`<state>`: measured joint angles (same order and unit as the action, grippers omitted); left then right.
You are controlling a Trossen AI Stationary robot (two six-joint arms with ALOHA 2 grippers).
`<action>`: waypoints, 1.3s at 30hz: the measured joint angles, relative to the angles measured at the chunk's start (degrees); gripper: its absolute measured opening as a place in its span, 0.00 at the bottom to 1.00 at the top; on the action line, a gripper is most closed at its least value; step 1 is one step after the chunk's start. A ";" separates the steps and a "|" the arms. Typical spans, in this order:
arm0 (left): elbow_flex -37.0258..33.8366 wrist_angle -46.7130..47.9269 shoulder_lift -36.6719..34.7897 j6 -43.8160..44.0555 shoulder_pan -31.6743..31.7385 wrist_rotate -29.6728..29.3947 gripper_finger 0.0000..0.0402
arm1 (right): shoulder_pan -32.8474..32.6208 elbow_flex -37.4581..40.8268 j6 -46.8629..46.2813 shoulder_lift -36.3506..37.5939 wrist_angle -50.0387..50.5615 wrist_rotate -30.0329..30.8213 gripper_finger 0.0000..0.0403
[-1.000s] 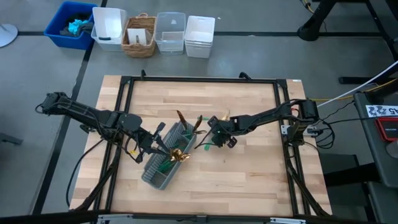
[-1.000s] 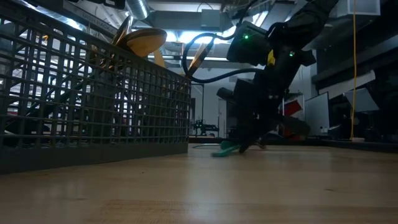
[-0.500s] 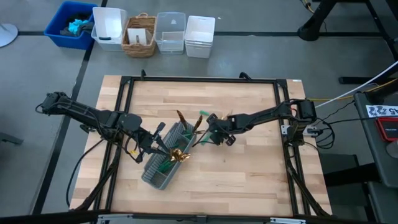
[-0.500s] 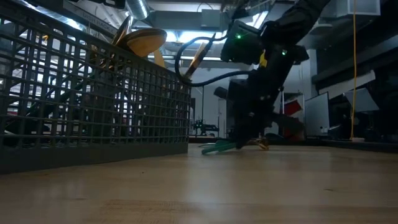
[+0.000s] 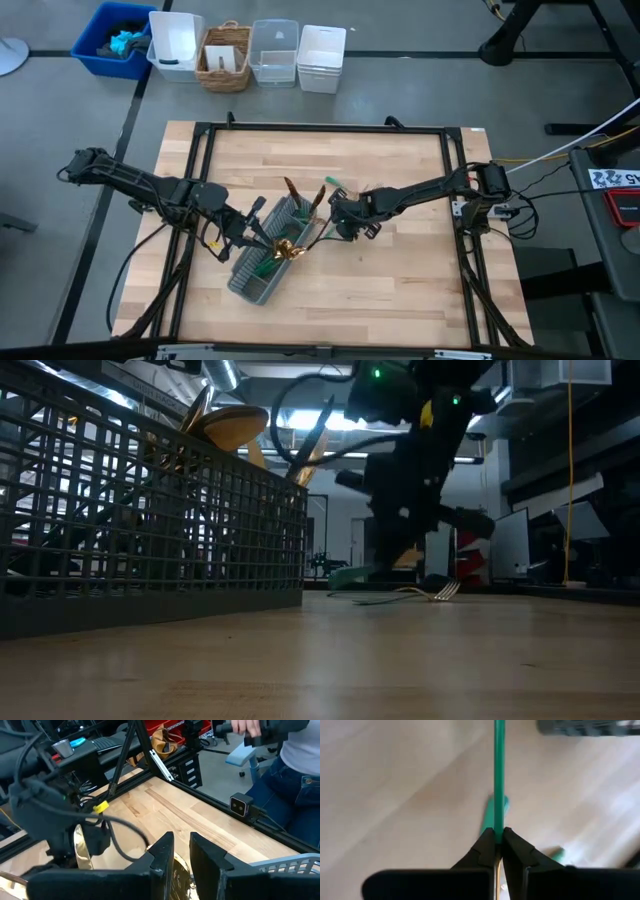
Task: Sort silverware
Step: Put the green knife into the silverware basket
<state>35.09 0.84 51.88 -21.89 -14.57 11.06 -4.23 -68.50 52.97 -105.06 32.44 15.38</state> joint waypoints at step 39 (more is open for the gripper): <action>0.00 -39.90 3.51 6.46 12.77 -24.74 0.13 | -11.13 -15.62 27.18 0.20 24.56 54.85 0.05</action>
<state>35.09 -39.06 55.39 -15.43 -1.80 -13.68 -15.35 -84.12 80.15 -104.86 57.00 70.23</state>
